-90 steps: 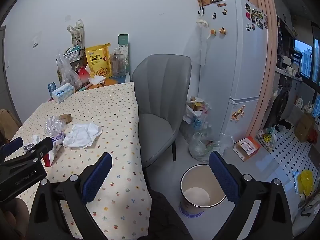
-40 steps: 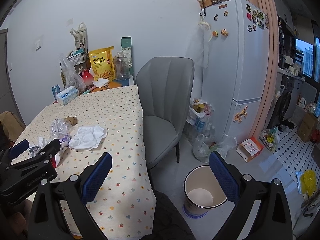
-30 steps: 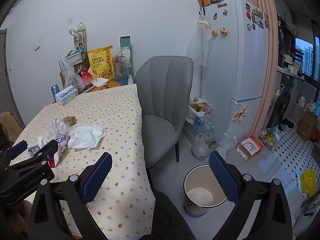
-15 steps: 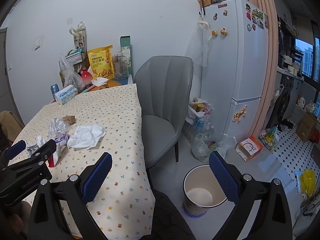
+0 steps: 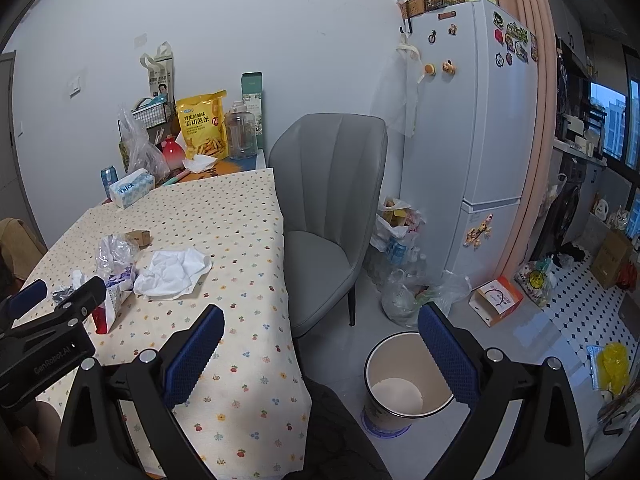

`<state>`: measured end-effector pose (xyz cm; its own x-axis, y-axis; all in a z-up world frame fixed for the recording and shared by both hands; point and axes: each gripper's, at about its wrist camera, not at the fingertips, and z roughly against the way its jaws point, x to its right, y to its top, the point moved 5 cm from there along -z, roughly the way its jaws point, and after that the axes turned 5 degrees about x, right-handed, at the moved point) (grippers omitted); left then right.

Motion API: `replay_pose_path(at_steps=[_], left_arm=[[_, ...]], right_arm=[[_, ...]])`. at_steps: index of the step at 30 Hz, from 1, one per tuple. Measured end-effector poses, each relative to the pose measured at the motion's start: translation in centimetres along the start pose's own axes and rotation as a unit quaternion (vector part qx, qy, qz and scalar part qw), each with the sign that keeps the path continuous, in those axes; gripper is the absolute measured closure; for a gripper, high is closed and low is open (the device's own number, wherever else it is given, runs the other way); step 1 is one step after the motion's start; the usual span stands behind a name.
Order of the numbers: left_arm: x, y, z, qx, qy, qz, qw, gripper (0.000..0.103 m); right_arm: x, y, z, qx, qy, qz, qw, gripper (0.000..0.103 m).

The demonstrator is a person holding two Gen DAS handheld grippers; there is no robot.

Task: Collect trash
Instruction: 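Grasp the crumpled newspaper with the left gripper while the right gripper grasps the red-and-white paper box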

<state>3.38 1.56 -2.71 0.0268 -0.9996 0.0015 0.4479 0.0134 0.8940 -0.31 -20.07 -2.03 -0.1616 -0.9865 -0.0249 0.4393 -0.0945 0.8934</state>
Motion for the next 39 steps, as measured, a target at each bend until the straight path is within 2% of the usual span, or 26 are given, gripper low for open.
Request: replay_pose_path(at_steps=[8,21,31,34,39], left_arm=[[-3.5,0.6,-0.4,0.004,0.02,0.024,0.9995,0.005],[-11.0,0.7,-2.1,-0.007,0.07,0.074,0.9948,0.008],[-15.8,-1.3,-4.4,-0.036,0.096,0.104,0.9893,0.014],[-16.6,-1.9,-5.4,-0.049,0.099,0.109,0.9878,0.018],[-17.0,-2.9,-7.2,-0.067,0.1,0.113,0.9862,0.018]], right_arm=[[-3.0,0.3,-0.9,-0.005,0.02,0.015,1.0,0.008],[-10.5,0.7,-3.5,-0.023,0.078,0.044,0.996,0.011],[-14.4,0.7,-5.3,-0.036,0.099,0.056,0.993,0.012],[-15.3,0.4,-5.8,-0.043,0.108,0.059,0.992,0.013],[-16.9,-0.7,-6.8,-0.06,0.12,0.072,0.988,0.014]])
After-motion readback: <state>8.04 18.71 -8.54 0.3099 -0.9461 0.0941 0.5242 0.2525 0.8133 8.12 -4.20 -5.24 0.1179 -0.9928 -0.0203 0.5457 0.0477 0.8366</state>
